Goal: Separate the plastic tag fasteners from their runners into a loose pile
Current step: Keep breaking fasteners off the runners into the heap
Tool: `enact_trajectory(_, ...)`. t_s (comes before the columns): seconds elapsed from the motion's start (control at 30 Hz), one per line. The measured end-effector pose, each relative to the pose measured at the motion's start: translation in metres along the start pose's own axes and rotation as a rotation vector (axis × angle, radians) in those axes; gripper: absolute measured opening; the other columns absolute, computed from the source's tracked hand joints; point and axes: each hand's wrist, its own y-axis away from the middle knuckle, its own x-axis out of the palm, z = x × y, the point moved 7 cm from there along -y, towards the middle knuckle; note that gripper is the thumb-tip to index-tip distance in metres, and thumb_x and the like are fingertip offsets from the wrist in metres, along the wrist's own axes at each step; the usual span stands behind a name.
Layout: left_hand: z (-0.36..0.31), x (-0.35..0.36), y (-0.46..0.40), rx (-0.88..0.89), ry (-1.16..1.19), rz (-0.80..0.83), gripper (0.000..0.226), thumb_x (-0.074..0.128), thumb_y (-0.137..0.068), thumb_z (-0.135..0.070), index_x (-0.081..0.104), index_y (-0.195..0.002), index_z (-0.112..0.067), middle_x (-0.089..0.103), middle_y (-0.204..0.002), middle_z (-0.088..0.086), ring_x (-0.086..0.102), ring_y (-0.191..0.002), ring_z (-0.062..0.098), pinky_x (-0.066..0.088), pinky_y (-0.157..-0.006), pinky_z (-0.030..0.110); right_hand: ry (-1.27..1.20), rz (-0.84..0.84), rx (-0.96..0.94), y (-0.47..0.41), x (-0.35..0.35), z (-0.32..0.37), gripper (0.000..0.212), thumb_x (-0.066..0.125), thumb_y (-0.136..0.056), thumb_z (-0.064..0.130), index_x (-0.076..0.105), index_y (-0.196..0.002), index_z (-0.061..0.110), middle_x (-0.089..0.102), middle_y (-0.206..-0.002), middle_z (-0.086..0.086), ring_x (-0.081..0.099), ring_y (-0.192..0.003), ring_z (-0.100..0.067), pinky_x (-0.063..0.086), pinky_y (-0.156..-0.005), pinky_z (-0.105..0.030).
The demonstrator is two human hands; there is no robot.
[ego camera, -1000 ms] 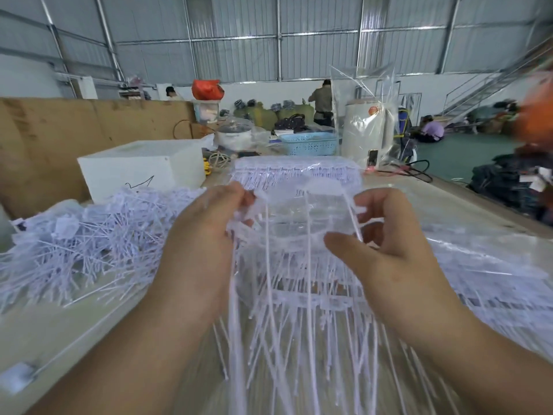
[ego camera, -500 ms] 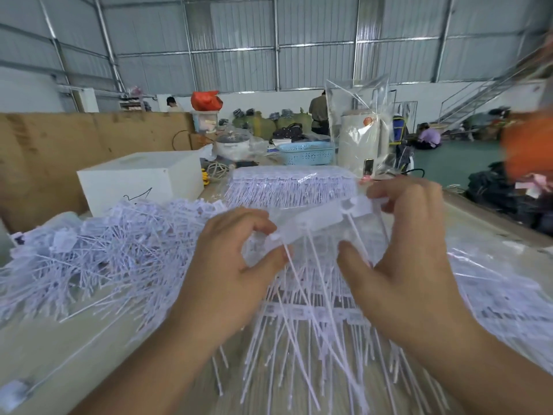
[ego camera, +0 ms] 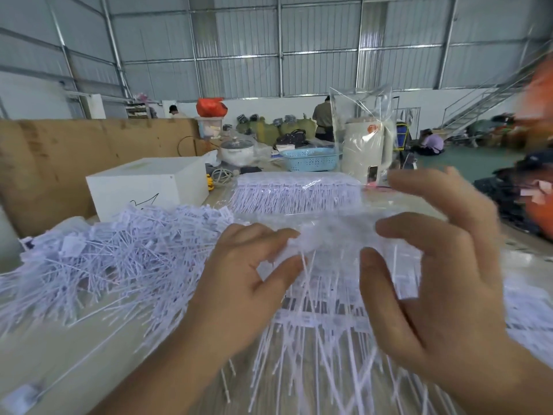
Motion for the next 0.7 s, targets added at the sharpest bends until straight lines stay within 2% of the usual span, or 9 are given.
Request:
enact_trajectory(0.1, -0.006, 0.002, 0.001, 0.021, 0.038, 0.052, 0.027, 0.06, -0.08, -0.041, 0.072, -0.103, -0.035, 0.063, -0.085, -0.014, 0.053, -0.093, 0.004, 0.035, -0.08, 0.008, 0.0, 0.248, -0.015, 0.005, 0.025, 0.002, 0.035, 0.053, -0.083, 0.004, 0.053, -0.118, 0.009, 0.053, -0.131, -0.011, 0.048, -0.125, -0.024, 0.028, -0.114, -0.051)
enact_trajectory(0.17, -0.003, 0.002, 0.0, -0.007, 0.091, 0.079, 0.022, 0.062, -0.076, -0.033, 0.073, -0.095, -0.035, 0.063, -0.086, -0.014, 0.056, -0.093, 0.007, 0.038, -0.078, 0.012, -0.018, 0.446, 0.036, 0.013, 0.044, -0.002, 0.037, 0.057, -0.087, 0.011, 0.057, -0.124, 0.011, 0.062, -0.123, -0.004, 0.057, -0.115, -0.02, 0.035, -0.111, -0.042)
enact_trajectory(0.27, 0.007, 0.007, 0.003, -0.088, 0.17, 0.194, 0.023, 0.068, -0.076, -0.02, 0.074, -0.091, -0.036, 0.066, -0.089, -0.015, 0.062, -0.092, 0.009, 0.045, -0.079, 0.017, -0.038, 0.644, 0.148, 0.022, 0.058, -0.009, 0.037, 0.054, -0.093, 0.03, 0.058, -0.127, 0.017, 0.068, -0.107, 0.005, 0.063, -0.088, -0.015, 0.047, -0.077, -0.027)
enact_trajectory(0.33, 0.012, 0.014, 0.007, -0.174, 0.276, 0.306, 0.027, 0.069, -0.078, -0.022, 0.073, -0.097, -0.041, 0.072, -0.093, -0.016, 0.068, -0.089, 0.01, 0.05, -0.079, 0.022, 0.003, 0.691, 0.187, 0.023, 0.059, -0.015, 0.033, 0.047, -0.094, 0.039, 0.06, -0.119, 0.022, 0.068, -0.094, 0.008, 0.062, -0.075, -0.015, 0.047, -0.06, -0.03)
enact_trajectory(0.4, 0.015, 0.015, 0.007, -0.207, 0.332, 0.297, 0.028, 0.07, -0.08, -0.026, 0.072, -0.098, -0.047, 0.074, -0.089, -0.017, 0.07, -0.083, 0.007, 0.052, -0.076, 0.019, 0.022, 0.713, 0.278, 0.024, 0.058, -0.028, 0.034, 0.038, -0.095, 0.048, 0.061, -0.108, 0.026, 0.065, -0.085, 0.009, 0.062, -0.072, -0.016, 0.048, -0.06, -0.034)
enact_trajectory(0.47, 0.018, 0.009, 0.003, -0.226, 0.364, 0.223, 0.027, 0.071, -0.085, -0.024, 0.072, -0.095, -0.049, 0.073, -0.074, -0.013, 0.067, -0.071, 0.002, 0.051, -0.07, 0.014, -0.013, 0.721, 0.367, 0.027, 0.056, -0.041, 0.041, 0.033, -0.094, 0.057, 0.061, -0.098, 0.028, 0.062, -0.078, 0.011, 0.061, -0.071, -0.011, 0.049, -0.063, -0.036)
enact_trajectory(0.53, 0.019, 0.006, 0.001, -0.252, 0.415, 0.231, 0.023, 0.068, -0.085, -0.026, 0.075, -0.092, -0.047, 0.07, -0.065, -0.006, 0.065, -0.065, 0.003, 0.051, -0.068, 0.015, -0.096, 0.693, 0.406, 0.028, 0.053, -0.048, 0.039, 0.042, -0.089, 0.059, 0.063, -0.09, 0.026, 0.056, -0.065, 0.013, 0.056, -0.059, -0.006, 0.046, -0.055, -0.03)
enact_trajectory(0.6, 0.013, 0.011, 0.004, -0.265, 0.52, 0.373, 0.018, 0.07, -0.079, -0.027, 0.076, -0.091, -0.039, 0.069, -0.066, -0.002, 0.065, -0.066, 0.008, 0.049, -0.068, 0.016, -0.171, 0.659, 0.402, 0.025, 0.05, -0.049, 0.035, 0.051, -0.088, 0.056, 0.064, -0.083, 0.023, 0.047, -0.052, 0.012, 0.048, -0.049, -0.007, 0.031, -0.045, -0.019)
enact_trajectory(0.7, 0.004, 0.014, 0.008, -0.287, 0.628, 0.566, 0.022, 0.074, -0.07, -0.029, 0.071, -0.092, -0.031, 0.067, -0.073, -0.004, 0.064, -0.07, 0.012, 0.051, -0.07, 0.021, -0.339, 0.658, 0.447, 0.025, 0.049, -0.048, 0.035, 0.06, -0.088, 0.05, 0.064, -0.077, 0.017, 0.042, -0.047, 0.012, 0.041, -0.043, -0.009, 0.027, -0.044, -0.018)
